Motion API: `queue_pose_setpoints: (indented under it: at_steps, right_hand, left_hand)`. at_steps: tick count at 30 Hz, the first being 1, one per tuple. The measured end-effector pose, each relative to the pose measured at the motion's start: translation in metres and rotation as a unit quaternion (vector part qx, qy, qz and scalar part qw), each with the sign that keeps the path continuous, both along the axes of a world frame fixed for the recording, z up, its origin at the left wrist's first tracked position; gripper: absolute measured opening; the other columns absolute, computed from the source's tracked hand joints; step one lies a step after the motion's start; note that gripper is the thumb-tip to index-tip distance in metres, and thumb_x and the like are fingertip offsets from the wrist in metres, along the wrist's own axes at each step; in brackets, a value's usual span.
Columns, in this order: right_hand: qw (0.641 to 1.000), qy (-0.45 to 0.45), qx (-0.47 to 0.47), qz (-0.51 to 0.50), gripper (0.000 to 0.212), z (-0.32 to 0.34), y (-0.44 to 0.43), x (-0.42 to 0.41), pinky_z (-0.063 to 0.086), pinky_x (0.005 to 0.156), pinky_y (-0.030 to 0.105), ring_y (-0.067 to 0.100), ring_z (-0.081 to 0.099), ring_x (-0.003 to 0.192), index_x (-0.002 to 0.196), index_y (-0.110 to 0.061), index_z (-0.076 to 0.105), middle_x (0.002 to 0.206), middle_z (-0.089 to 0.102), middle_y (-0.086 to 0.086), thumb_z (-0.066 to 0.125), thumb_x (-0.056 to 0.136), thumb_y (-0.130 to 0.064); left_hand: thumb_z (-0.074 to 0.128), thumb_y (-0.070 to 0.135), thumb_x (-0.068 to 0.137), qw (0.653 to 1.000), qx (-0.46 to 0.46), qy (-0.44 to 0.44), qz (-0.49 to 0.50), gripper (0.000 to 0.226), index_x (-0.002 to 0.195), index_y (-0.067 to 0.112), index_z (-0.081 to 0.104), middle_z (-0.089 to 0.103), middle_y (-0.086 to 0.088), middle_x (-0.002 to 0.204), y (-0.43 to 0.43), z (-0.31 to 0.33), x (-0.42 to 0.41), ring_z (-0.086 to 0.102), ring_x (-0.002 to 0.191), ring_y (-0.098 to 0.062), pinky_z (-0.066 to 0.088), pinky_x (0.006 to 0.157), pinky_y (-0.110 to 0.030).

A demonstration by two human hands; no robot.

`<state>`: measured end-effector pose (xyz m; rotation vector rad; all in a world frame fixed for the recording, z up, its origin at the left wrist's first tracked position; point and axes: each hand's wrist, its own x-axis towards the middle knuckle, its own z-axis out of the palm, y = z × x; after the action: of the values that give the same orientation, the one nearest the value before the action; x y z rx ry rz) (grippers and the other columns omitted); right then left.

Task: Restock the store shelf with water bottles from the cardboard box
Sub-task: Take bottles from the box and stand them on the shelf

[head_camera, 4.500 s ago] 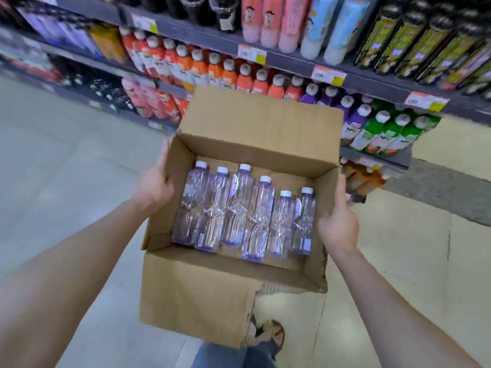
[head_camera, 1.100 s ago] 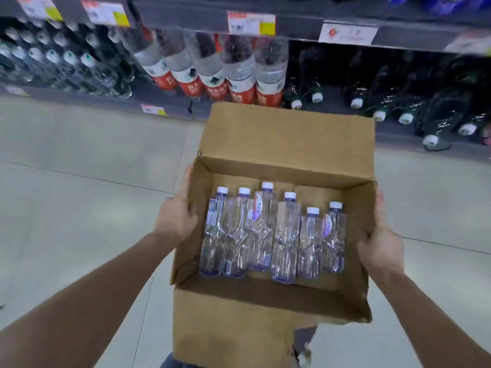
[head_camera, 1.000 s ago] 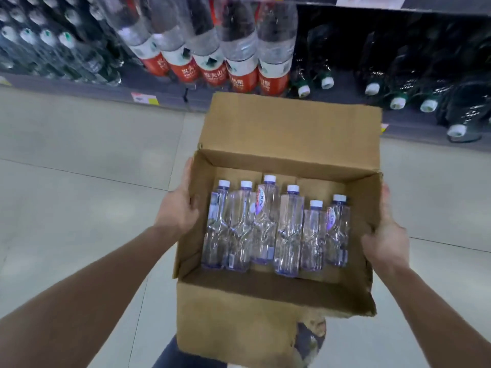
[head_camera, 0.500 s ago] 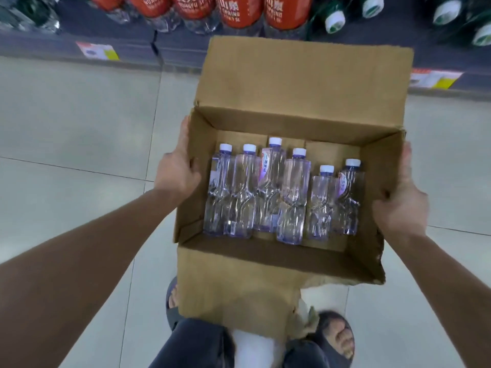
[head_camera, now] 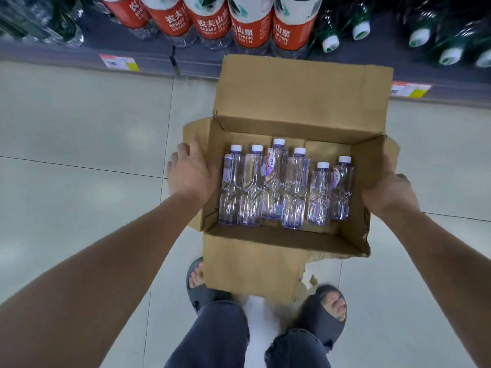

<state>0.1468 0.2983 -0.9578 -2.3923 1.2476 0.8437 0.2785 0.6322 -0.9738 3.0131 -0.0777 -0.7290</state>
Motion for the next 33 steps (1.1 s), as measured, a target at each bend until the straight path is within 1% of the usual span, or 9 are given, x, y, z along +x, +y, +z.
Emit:
queue_pose_setpoints:
  at_steps: [2,6,9,13,16,21,24,28,33]
  right_hand:
    - [0.999,0.019,-0.031,-0.010,0.063,0.012,0.009,0.005,0.052,0.088,0.048,0.046,0.060,0.111,0.149,-0.018,0.036,0.122,0.057,0.023,0.054,0.088,-0.012]
    - [0.998,0.028,0.021,0.049,0.026,0.030,0.031,0.017,0.047,0.070,0.032,0.035,0.065,0.089,0.115,-0.015,0.066,0.111,0.070,0.018,0.053,0.094,-0.025]
    - [0.991,0.035,0.058,0.118,0.031,0.031,0.047,0.027,0.052,0.076,0.034,0.034,0.067,0.096,0.127,-0.027,0.064,0.114,0.070,0.013,0.052,0.098,-0.030]
    - [0.986,0.037,0.090,0.136,0.033,0.003,0.059,0.042,0.050,0.068,0.030,0.022,0.061,0.074,0.129,-0.018,0.063,0.102,0.066,0.010,0.054,0.100,-0.033]
    - [0.984,0.015,0.122,0.133,0.039,-0.028,0.069,0.058,0.051,0.067,0.030,0.023,0.064,0.076,0.132,-0.016,0.059,0.100,0.068,0.010,0.059,0.099,-0.037]
    - [0.981,0.003,0.089,0.172,0.042,-0.083,0.067,0.077,0.045,0.075,0.033,0.027,0.056,0.088,0.110,-0.014,0.059,0.096,0.063,0.007,0.066,0.091,-0.051]
    - [0.977,0.043,0.083,0.192,0.060,-0.108,0.065,0.083,0.050,0.095,0.043,0.028,0.055,0.094,0.102,-0.014,0.051,0.087,0.058,0.005,0.063,0.083,-0.070]
    - [0.980,0.043,0.098,0.165,0.089,-0.134,0.060,0.082,0.050,0.101,0.045,0.030,0.061,0.107,0.125,-0.012,0.056,0.110,0.065,0.009,0.080,0.064,-0.072]
    - [0.981,0.054,0.074,0.169,0.107,-0.151,0.056,0.078,0.020,0.120,0.054,0.034,0.035,0.144,0.144,-0.014,0.047,0.146,0.052,0.012,0.075,0.063,-0.079]
  left_hand:
    - [0.059,0.038,0.099,0.998,-0.004,-0.055,-0.038,0.053,0.141,0.008,0.052,0.056,-0.021,0.129,0.003,0.015,-0.002,0.055,0.118,-0.043,0.045,0.098,-0.051]
    - [0.056,0.044,0.102,0.996,-0.045,0.017,-0.079,0.044,0.132,0.013,0.062,0.060,-0.016,0.129,0.003,0.037,0.000,0.056,0.119,-0.037,0.048,0.099,-0.047]
    - [0.054,0.046,0.103,0.989,-0.059,0.034,-0.131,0.041,0.131,0.019,0.062,0.062,-0.011,0.130,-0.005,0.043,0.004,0.055,0.123,-0.033,0.048,0.101,-0.044]
    - [0.048,0.055,0.104,0.989,-0.055,0.074,-0.120,0.050,0.139,0.022,0.059,0.059,-0.010,0.135,-0.028,0.034,0.015,0.050,0.132,-0.032,0.047,0.106,-0.046]
    - [0.050,0.054,0.104,0.985,-0.080,0.110,-0.109,0.051,0.144,0.023,0.056,0.055,-0.009,0.141,-0.045,0.012,0.018,0.044,0.139,-0.031,0.040,0.113,-0.046]
    - [0.054,0.055,0.100,0.985,-0.096,0.104,-0.094,0.051,0.141,0.025,0.061,0.057,-0.011,0.142,-0.081,-0.043,0.017,0.046,0.135,-0.034,0.041,0.112,-0.042]
    - [0.055,0.061,0.097,0.985,-0.074,0.089,-0.131,0.056,0.143,0.030,0.059,0.054,-0.011,0.142,-0.097,-0.076,0.022,0.044,0.132,-0.033,0.038,0.113,-0.043]
    - [0.054,0.075,0.091,0.981,-0.049,0.105,-0.154,0.074,0.150,0.030,0.052,0.044,-0.006,0.155,-0.110,-0.107,0.021,0.034,0.141,-0.031,0.031,0.120,-0.046]
    - [0.042,0.092,0.082,0.976,0.027,0.143,-0.162,0.090,0.132,0.021,0.066,0.042,-0.012,0.141,-0.124,-0.130,0.019,0.035,0.130,-0.035,0.030,0.117,-0.047]
